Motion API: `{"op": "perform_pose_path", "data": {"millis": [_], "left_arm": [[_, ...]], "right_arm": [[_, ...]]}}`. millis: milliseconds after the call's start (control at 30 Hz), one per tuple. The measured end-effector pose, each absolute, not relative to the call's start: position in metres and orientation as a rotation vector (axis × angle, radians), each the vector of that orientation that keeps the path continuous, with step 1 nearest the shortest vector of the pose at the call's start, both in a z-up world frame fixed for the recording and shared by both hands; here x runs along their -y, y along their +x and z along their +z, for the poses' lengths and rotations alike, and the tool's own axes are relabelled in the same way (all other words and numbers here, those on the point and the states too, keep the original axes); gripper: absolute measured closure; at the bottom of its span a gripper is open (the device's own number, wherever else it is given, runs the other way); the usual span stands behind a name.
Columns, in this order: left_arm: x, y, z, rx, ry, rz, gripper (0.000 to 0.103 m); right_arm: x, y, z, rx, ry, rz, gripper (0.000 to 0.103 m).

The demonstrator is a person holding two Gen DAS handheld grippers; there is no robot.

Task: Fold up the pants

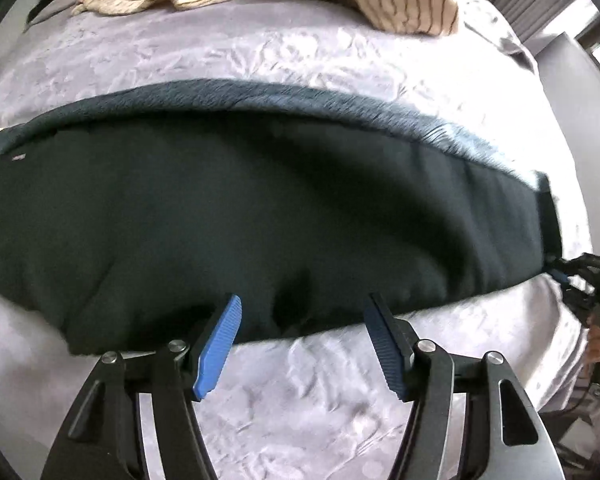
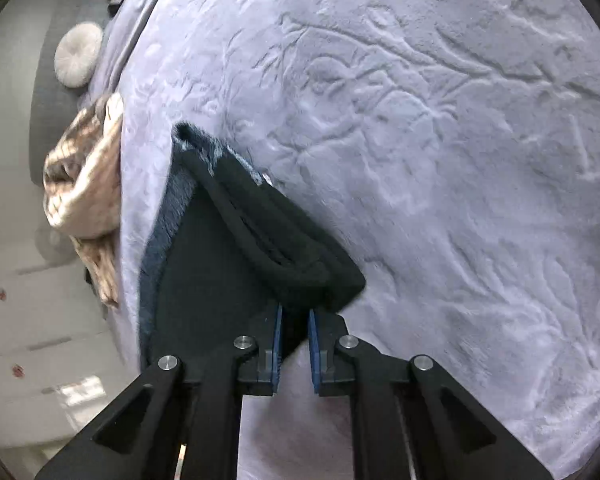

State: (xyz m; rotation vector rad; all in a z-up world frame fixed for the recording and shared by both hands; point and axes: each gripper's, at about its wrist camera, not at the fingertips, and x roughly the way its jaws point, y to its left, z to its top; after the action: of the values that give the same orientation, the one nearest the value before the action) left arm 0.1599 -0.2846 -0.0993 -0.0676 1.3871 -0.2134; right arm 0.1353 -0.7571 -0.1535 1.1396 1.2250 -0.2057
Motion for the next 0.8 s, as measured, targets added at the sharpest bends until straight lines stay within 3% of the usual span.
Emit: {"op": "perform_pose_path", "data": {"millis": [67,133,167,333,500,800], "left_arm": [[0.276,0.153,-0.098,-1.397,-0.052,-0.181,0.038],[0.261,0.144,-0.096,-1.403,-0.048,-0.138,0.038],[0.255,0.143,-0.094,-1.402,-0.049,-0.113,0.038],[0.216,0.135,-0.071,-1.343,-0.064,-0.005,0.038],[0.162,0.152,-0.066,-1.32,-0.04,0.069,0.038],[0.038,0.222,-0.097,-1.266,0.114,0.123,0.038]], "right_arm": [[0.755,0.129,-0.143,-1.244,1.072,-0.218,0.091],[0.758,0.121,-0.137,-1.255,1.064,-0.273,0.062],[0.76,0.116,-0.132,-1.249,1.071,-0.297,0.057],[0.729,0.123,-0.105,-1.177,1.06,-0.104,0.055],[0.619,0.164,-0.093,-1.287,0.946,0.238,0.055],[0.407,0.177,-0.145,-1.472,1.048,0.579,0.054]]}}
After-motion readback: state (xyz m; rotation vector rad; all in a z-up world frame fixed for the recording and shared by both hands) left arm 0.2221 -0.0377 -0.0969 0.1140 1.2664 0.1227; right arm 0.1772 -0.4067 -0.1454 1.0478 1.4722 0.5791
